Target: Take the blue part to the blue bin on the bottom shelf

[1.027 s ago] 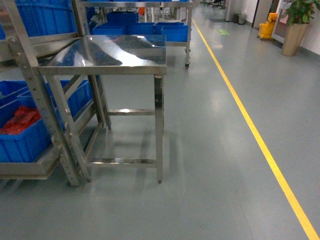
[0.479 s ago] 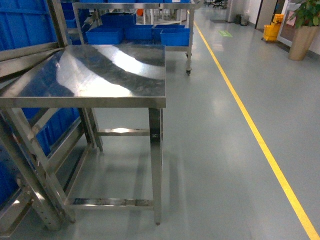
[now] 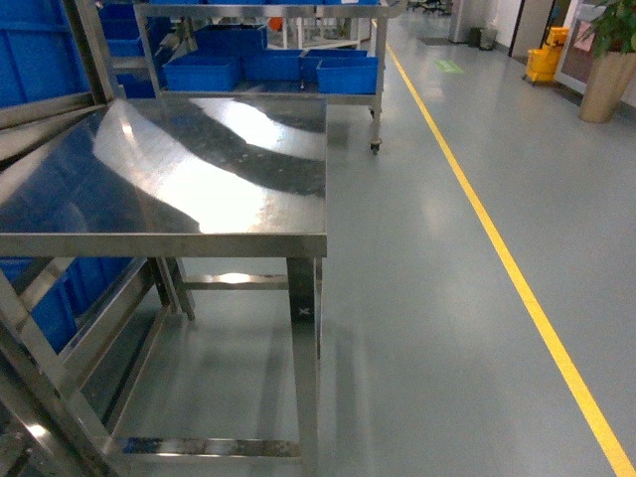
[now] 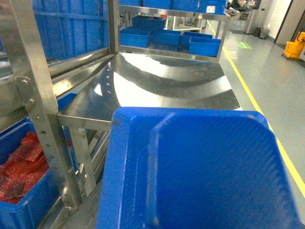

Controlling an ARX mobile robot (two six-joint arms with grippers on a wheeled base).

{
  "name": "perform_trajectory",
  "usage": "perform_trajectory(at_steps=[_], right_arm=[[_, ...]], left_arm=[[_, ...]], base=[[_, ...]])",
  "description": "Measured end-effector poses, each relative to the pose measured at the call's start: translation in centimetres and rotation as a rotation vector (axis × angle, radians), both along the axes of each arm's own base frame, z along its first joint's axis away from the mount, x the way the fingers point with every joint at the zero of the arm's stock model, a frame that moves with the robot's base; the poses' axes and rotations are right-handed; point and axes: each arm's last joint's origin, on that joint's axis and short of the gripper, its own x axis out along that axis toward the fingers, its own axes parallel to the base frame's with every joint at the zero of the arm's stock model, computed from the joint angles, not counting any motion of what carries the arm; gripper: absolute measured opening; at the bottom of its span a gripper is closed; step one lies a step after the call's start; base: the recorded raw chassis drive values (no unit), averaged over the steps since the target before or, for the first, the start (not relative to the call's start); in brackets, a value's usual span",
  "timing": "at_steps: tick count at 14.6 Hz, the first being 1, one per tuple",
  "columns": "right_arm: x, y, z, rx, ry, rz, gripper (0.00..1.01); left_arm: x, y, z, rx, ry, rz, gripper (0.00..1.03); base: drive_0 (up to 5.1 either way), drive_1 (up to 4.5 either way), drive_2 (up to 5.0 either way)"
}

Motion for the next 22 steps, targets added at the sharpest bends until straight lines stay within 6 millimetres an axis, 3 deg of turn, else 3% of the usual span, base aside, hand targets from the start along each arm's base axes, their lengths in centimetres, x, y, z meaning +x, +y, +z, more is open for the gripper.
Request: perform_trajectory(at_steps=[5,22], right_arm=[[0.00,-0.01,-0.01,0.000,0.002,-0.002,0.98],[0.00,0.00,-0.02,0.000,0.002,0.000,0.98]], left_arm=[[-0.03,0.01,0.06,-0.002,-0.006,-0.002,0.43],[-0.04,0.01,0.07,-0.002,-0.007,0.001,0.43]], base=[[0.0,0.00,0.0],[-5.0,2.45,2.4]])
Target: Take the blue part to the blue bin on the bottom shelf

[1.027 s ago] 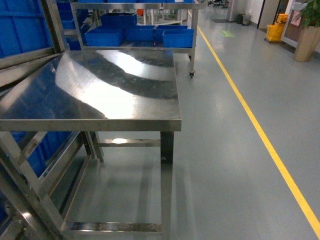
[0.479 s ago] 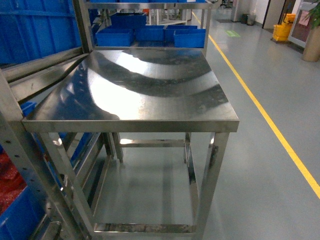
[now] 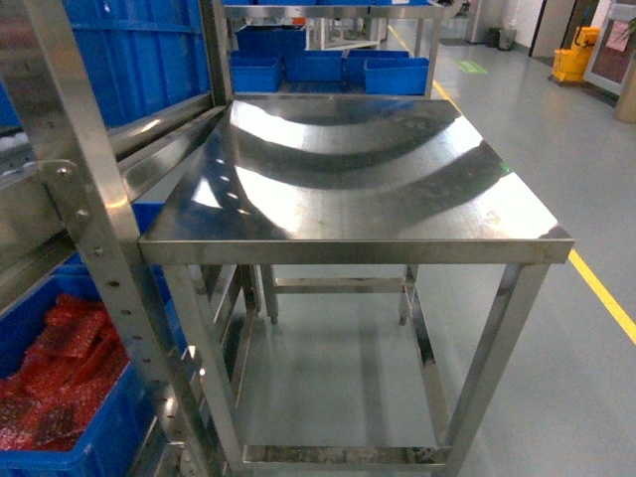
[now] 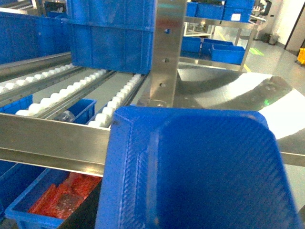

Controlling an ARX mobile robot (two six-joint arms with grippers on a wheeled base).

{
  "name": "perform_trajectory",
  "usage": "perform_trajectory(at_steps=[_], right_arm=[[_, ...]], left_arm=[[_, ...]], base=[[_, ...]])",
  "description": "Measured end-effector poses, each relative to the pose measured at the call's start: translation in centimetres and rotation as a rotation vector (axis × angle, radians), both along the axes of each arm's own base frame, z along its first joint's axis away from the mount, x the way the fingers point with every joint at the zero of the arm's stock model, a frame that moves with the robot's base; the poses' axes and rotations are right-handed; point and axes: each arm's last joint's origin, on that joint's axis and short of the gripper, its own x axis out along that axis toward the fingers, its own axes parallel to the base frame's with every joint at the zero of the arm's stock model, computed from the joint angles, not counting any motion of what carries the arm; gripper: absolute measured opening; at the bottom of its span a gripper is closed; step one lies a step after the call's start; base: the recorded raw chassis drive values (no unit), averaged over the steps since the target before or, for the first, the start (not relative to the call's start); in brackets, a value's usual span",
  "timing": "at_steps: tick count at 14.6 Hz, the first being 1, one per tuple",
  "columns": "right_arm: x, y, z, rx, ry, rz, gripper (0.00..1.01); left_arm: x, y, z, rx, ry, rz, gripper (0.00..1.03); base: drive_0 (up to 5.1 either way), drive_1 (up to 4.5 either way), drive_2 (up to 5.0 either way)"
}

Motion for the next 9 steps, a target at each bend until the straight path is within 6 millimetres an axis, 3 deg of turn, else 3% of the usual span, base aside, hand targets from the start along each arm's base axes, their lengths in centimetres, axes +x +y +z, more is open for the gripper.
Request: perform_trajectory(at_steps=[9], right_arm=[[0.00,0.00,0.04,0.000,-0.004,0.000,0.98]], left_arm=[[-0.01,0.00,0.01,0.000,-0.001,0.000,0.43]], base=[[-5.0,2.47,2.5]])
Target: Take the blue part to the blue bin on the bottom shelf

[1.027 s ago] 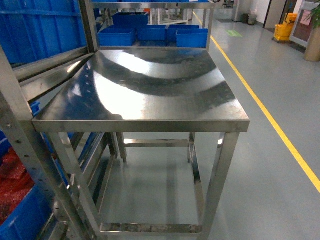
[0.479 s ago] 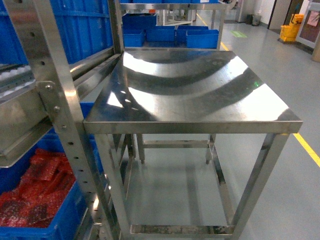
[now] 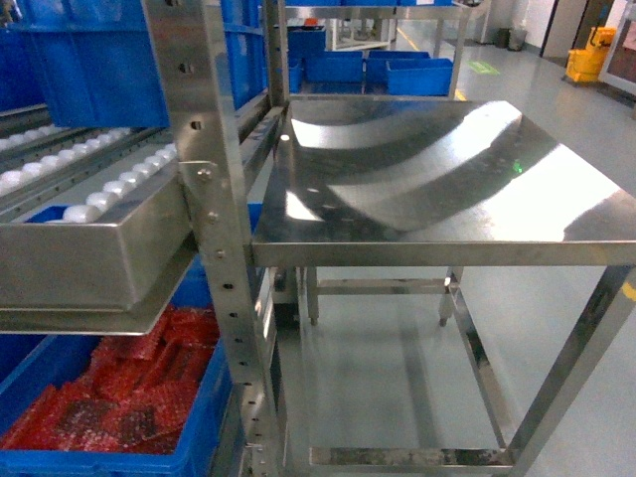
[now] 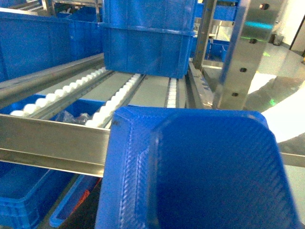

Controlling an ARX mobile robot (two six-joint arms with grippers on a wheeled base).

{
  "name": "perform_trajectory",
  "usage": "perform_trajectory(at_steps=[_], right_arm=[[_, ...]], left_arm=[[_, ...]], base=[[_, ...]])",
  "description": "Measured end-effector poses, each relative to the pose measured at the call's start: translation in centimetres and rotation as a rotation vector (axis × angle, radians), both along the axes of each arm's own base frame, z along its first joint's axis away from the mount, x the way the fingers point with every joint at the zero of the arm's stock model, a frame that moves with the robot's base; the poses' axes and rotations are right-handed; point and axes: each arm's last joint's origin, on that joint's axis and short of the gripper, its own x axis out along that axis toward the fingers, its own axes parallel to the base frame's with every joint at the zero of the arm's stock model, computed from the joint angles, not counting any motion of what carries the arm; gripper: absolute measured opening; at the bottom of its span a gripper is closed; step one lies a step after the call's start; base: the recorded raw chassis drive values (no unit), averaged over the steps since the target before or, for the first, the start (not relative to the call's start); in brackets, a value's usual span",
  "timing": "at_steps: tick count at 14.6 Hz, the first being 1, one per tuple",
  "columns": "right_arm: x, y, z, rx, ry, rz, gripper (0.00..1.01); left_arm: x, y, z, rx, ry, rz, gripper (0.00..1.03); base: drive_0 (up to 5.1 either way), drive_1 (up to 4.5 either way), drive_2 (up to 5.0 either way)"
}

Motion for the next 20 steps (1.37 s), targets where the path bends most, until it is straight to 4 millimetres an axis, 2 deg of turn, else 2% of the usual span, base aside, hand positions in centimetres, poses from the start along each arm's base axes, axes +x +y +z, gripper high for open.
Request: perform_trajectory(at_steps=[20], right_arm=[[0.00,0.00,-0.02,0.000,0.002,0.000,0.98]], left_arm=[[0.00,0.00,0.00,0.000,0.000,-0.001,0.43]], base=[[-4.9,2.42,2.4]])
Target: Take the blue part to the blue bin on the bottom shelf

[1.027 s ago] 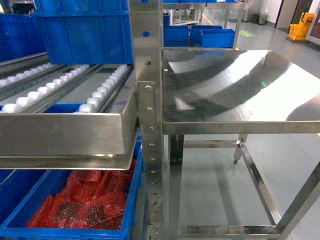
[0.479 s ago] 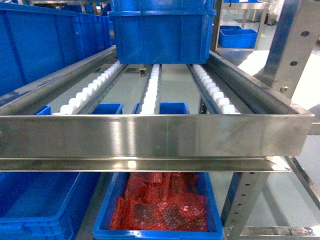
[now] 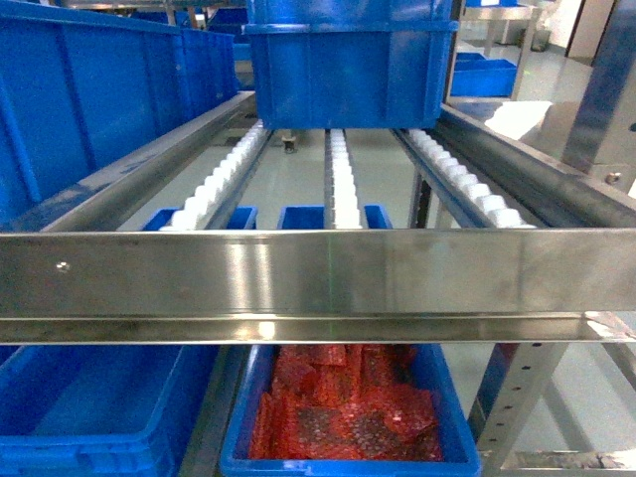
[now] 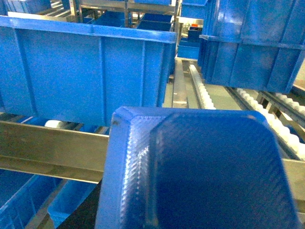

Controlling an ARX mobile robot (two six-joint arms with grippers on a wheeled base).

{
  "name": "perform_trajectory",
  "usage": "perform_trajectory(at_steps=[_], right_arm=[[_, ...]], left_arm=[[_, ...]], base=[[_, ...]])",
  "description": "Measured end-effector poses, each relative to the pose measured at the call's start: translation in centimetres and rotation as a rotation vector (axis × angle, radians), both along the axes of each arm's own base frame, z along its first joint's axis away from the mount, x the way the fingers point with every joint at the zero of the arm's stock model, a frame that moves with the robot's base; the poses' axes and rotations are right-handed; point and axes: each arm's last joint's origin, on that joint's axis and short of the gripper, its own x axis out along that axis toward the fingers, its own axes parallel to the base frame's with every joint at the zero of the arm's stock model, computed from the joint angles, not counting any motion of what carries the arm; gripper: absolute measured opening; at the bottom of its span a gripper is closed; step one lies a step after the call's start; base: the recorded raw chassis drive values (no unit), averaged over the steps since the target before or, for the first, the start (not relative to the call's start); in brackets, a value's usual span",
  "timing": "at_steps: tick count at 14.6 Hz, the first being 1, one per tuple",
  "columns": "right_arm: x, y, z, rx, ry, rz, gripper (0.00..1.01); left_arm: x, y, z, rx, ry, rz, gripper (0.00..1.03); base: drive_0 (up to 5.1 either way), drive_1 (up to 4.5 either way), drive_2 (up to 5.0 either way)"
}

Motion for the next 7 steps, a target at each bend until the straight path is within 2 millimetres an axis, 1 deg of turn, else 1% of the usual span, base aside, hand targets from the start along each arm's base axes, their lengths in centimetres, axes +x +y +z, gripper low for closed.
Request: perform_trajectory(at_steps=[4,6,7], right_arm=[[0.00,0.00,-0.01,0.000,0.002,0.000,0.98],[0.00,0.00,-0.01,0.000,0.001,0.000,0.98],[0.00,0.01,-0.01,0.000,0.001,0.003,0.98]], left_arm=[[0.00,0.00,-0.01,0.000,0.001,0.001,0.43],[-0.01,0.00,0.00,0.000,0.000,0.001,0.43],[-0.02,0.02,0.00,0.000,0.000,0.006,0.43]], base=[[-5.0,2.34,2.3],[-4.1,2.07,2.1],[0.0,0.00,0.0]])
